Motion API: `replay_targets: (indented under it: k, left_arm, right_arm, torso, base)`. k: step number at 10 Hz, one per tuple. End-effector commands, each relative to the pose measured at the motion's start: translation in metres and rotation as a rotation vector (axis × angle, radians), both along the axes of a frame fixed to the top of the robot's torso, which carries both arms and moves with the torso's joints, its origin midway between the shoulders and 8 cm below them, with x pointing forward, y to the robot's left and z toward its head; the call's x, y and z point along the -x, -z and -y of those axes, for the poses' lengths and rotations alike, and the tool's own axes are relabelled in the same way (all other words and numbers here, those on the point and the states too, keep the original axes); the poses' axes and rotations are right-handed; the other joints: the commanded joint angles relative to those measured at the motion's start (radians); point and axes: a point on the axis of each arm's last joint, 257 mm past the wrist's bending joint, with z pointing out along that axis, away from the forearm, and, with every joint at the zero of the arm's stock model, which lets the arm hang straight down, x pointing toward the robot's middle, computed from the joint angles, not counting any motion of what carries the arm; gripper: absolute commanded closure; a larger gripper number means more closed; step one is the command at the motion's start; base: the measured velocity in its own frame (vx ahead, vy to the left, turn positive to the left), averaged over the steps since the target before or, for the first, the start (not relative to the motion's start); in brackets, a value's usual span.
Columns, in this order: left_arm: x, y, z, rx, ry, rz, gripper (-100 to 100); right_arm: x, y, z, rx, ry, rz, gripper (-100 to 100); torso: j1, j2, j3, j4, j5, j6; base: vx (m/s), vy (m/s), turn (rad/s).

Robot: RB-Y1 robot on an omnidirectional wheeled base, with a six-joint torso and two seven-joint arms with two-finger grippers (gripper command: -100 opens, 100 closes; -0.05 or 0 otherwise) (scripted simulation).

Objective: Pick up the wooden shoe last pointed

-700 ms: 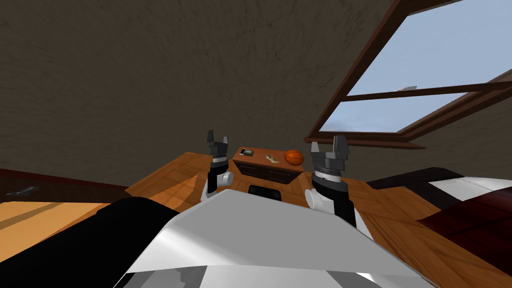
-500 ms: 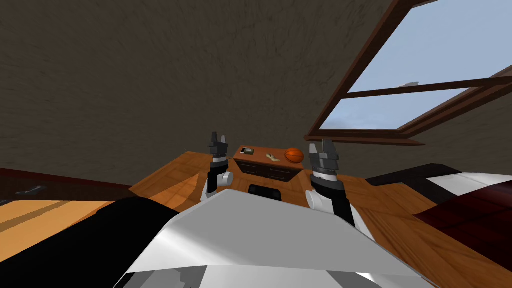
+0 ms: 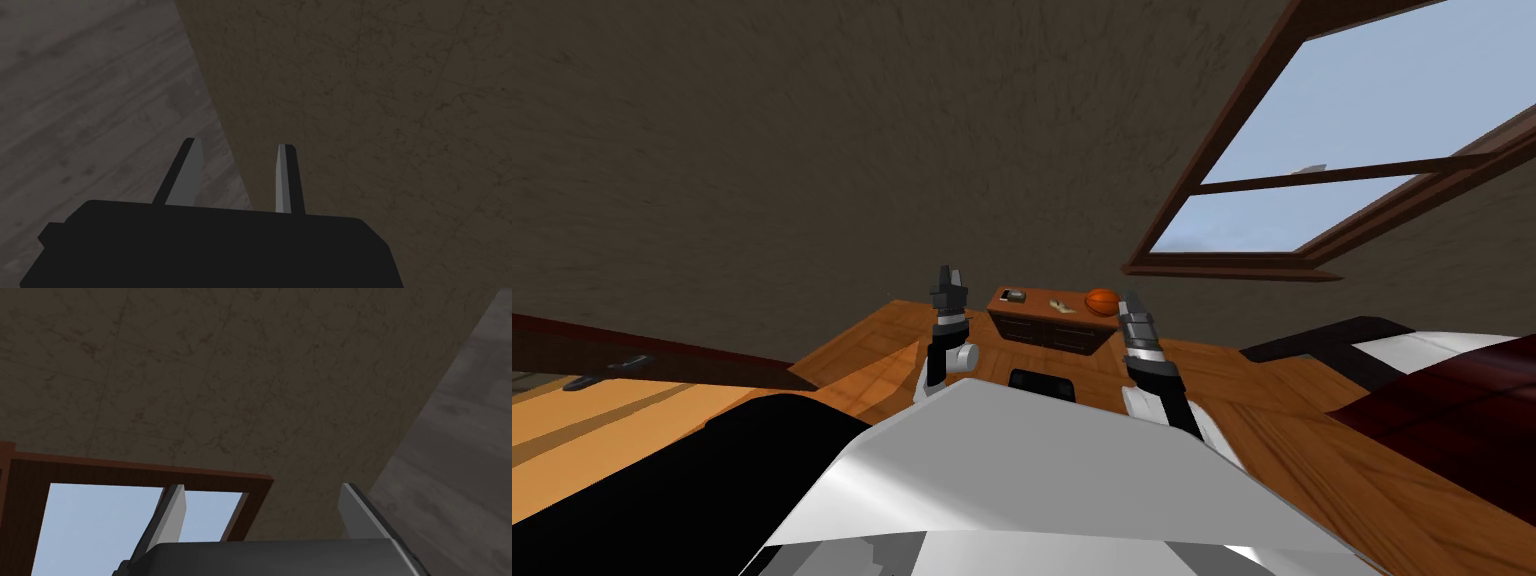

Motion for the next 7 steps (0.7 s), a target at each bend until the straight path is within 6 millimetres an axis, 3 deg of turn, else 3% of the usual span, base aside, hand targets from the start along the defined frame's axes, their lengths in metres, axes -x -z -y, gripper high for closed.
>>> replay_targets:
  k: [1, 4, 5, 7]
  left_arm:
    - [0.0, 0.0, 0.0, 0.0, 0.0, 0.0, 0]
    - [0.0, 0.0, 0.0, 0.0, 0.0, 0.0, 0]
    - [0.0, 0.0, 0.0, 0.0, 0.0, 0.0, 0]
    - [0.0, 0.0, 0.0, 0.0, 0.0, 0.0, 0]
  right_arm:
    - [-0.007, 0.011, -0.001, 0.029, 0.013, -0.034, -100]
    - [-0.023, 0.073, 0.002, 0.185, 0.061, -0.195, -100]
    - [-0.023, 0.079, 0.003, 0.185, 0.062, -0.206, -100]
    - [-0.031, 0.123, 0.006, 0.312, 0.086, -0.315, -100]
  torso:
    - [0.0, 0.0, 0.0, 0.0, 0.0, 0.0]
    - [-0.002, -0.003, -0.002, -0.001, 0.0, 0.0]
    - [0.001, -0.002, -0.001, 0.0, 0.0, 0.0]
    - [-0.003, -0.005, -0.003, -0.001, 0.0, 0.0]
  base:
    - [-0.138, 0.069, 0.005]
    - [-0.14, 0.088, 0.067]
    - [-0.121, 0.083, 0.005]
    - [-0.102, 0.068, 0.093]
